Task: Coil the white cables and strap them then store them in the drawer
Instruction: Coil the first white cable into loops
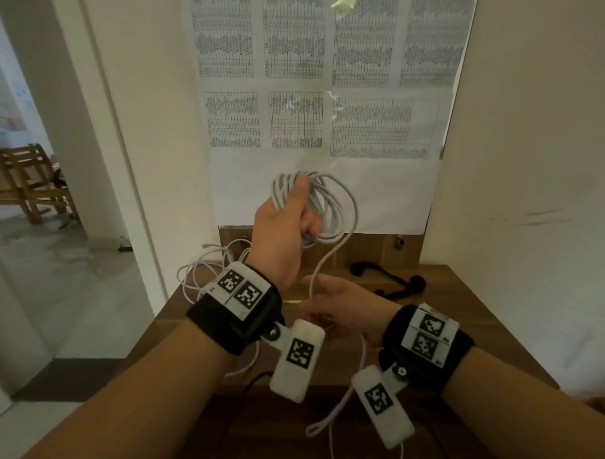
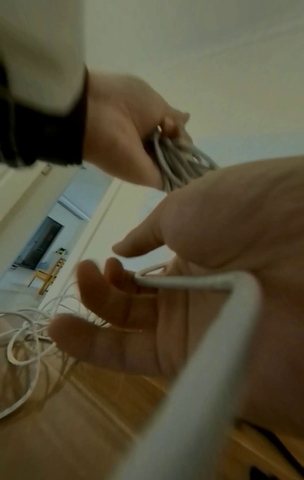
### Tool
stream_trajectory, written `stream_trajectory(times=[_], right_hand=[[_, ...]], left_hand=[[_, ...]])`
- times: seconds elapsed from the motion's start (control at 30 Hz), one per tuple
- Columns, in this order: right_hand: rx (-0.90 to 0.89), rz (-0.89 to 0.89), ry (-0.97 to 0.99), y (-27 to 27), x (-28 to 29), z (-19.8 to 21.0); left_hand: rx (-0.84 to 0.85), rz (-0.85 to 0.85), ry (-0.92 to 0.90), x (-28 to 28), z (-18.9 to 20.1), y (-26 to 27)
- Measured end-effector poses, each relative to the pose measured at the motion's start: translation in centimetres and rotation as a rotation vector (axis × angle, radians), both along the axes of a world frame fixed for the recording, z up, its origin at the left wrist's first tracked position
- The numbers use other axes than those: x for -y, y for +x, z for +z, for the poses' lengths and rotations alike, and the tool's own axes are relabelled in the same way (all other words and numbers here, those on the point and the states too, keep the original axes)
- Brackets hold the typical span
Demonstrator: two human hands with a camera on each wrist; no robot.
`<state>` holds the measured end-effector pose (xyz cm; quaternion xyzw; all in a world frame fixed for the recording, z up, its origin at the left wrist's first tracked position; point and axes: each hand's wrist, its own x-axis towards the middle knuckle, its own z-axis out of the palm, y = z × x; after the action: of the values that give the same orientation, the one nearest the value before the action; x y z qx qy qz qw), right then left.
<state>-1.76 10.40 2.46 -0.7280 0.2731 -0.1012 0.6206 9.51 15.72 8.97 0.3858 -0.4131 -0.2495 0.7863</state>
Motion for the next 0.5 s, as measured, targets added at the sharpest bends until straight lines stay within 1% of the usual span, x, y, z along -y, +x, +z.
stream_trajectory(times=[0.07, 0.13, 0.2, 0.23, 0.3, 0.37, 0.4, 0.5], right_hand=[[-0.073, 0.106, -0.139, -0.5, -0.4, 0.4], [-0.19, 0.254, -0.411, -1.2, -0.8, 1.2], [-0.266, 0.356, -0.697, -1.8, -1.0, 2.1], [-0.267, 0.368, -0.801, -2.0, -1.1, 2.7], [-0.217, 0.342, -0.905, -2.6, -0.9, 3.7], [-0.115, 0.262, -0.895, -3.5, -0.2, 4.5], [-0.047, 0.203, -0.88, -4.0, 0.3, 4.9], [0.164, -0.016, -0.868, -5.3, 1.8, 5.8]], left_hand=[[0.266, 0.13, 0.063, -0.1, -0.8, 0.7], [0.485, 0.18, 0.141, -0.5, -1.6, 1.1], [0.585, 0.156, 0.219, -0.7, -2.7, 1.4], [0.615, 0.122, 0.252, -0.8, -3.2, 1.5], [0.678, 0.074, 0.316, -0.8, -4.0, 1.6], [0.703, 0.037, 0.352, -1.0, -4.3, 1.5], [0.669, 0.006, 0.364, -1.1, -4.3, 1.6], [0.44, -0.087, 0.399, -1.2, -4.5, 1.7]])
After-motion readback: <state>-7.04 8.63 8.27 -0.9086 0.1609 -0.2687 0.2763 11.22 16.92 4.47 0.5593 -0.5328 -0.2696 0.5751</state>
